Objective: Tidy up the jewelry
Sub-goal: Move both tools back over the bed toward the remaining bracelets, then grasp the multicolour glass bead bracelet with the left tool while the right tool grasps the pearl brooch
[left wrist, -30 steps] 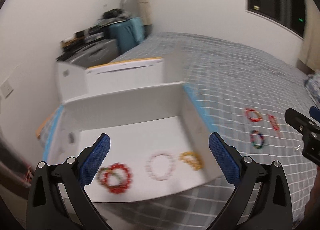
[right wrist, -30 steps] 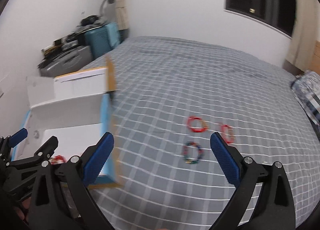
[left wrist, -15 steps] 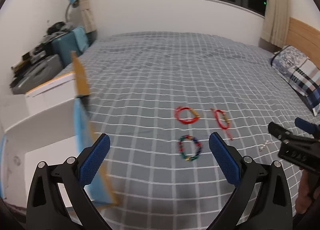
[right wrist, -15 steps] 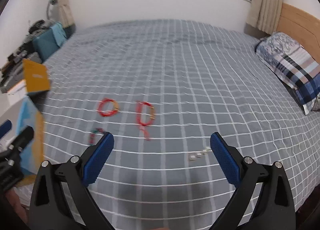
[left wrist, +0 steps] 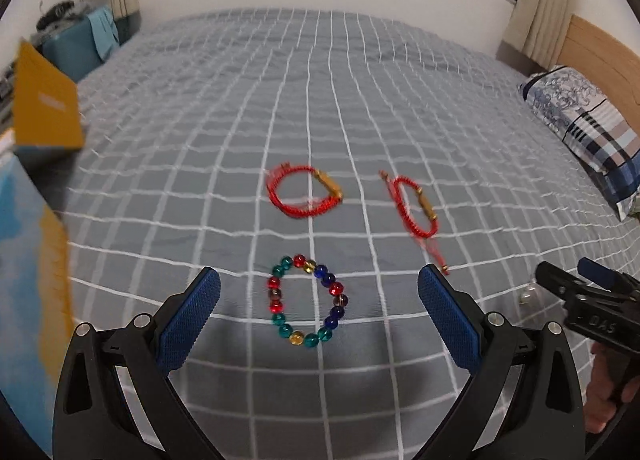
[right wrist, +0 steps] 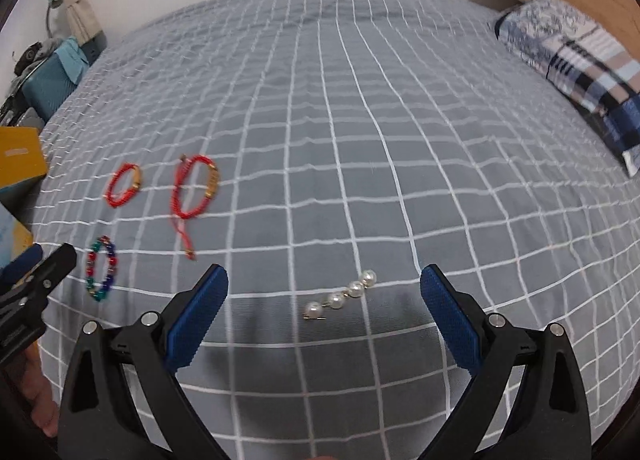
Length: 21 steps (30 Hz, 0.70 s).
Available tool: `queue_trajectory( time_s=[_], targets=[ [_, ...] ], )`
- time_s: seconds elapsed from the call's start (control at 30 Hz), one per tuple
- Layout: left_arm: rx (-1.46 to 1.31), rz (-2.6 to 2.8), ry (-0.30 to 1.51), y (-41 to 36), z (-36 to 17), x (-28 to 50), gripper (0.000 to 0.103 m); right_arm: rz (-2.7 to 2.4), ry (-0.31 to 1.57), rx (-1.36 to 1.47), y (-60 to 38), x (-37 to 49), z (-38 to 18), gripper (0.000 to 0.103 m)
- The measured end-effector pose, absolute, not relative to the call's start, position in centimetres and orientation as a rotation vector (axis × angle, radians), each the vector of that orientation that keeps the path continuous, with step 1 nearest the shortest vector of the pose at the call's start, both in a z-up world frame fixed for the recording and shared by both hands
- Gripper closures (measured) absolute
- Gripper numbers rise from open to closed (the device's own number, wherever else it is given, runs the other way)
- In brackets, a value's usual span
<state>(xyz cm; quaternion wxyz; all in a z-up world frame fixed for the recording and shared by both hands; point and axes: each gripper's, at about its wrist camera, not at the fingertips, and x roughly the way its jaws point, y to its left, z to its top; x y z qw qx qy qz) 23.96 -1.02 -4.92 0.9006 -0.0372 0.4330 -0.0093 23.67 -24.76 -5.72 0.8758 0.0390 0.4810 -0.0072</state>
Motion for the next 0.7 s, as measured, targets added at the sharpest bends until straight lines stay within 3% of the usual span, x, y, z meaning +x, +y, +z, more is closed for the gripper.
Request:
queue_trajectory(
  time_s=[0.33, 0.6, 0.7],
  targets=[
    [-0.033, 0.006, 0.939, -1.4, -8.1, 25.9, 0.006, -0.024, 1.063, 0.118, -25.8, 25.2, -8.9, 0.012],
    [-0.075, 0.014, 1.0, -0.2, -10.0, 27.7, 0.008, -0.028, 1.097, 0.121, -26.5, 25.7, -10.2, 0.028],
    [-0.105, 0.026, 1.012, 0.4, -10.0, 27.8, 0.02, -0.033, 1.097, 0.126, -26.6, 25.7, -10.1, 0.038]
  ],
)
